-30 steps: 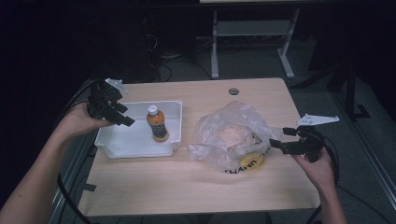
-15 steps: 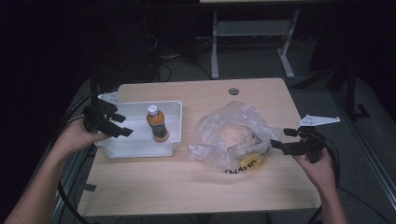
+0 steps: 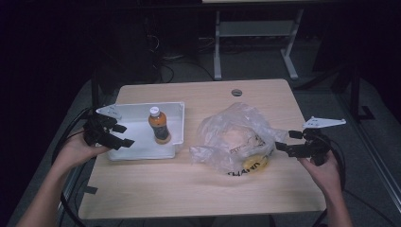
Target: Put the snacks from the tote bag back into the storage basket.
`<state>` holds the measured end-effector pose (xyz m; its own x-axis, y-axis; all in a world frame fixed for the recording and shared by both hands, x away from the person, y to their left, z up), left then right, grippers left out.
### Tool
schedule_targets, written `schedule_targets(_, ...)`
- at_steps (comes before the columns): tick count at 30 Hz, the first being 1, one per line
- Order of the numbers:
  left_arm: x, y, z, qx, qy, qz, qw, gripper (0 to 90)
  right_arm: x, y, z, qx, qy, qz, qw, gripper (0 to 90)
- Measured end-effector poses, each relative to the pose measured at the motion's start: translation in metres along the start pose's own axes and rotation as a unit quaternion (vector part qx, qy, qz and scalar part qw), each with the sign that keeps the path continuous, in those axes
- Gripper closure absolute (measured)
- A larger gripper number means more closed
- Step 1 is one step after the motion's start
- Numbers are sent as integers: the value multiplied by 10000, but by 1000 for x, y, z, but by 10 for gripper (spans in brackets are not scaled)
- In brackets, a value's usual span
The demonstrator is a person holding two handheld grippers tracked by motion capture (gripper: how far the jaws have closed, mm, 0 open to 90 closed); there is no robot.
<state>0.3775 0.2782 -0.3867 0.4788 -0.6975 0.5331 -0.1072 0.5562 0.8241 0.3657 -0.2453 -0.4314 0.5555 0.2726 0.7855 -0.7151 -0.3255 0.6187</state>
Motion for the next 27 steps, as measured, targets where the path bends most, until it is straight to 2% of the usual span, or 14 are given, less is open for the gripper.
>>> schedule_targets(5, -12, -10, 1, -75, 106, 23, 9999, 340, -1, 0, 0, -2, -28, -10, 10000, 212)
schedule_targets(10, -21, -19, 1, -44, 169, 44, 9998, 341, -3, -1, 1, 1, -12, -48, 10000, 212)
schedule_targets(13, -24, -23, 3, -71, 155, 47, 9998, 340, -5, -2, 0, 10, -19, -99, 9999, 212)
schedule_targets(27, -35, -33, 9, 50, 100, 68, 9999, 335, -8, -1, 1, 7, -58, -138, 9999, 212)
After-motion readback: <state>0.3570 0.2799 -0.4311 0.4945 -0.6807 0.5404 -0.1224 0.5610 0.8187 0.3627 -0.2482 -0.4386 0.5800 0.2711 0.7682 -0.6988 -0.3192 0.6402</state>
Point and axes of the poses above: each handheld gripper's, and its own axes: y roughly backward along the jaws, x roughly out of its top, z roughly to its right, the point moved 8 cm from there along -y, roughly forward along the jaws, and after that the axes turned 15 degrees about -x, right-handed, at the moved point
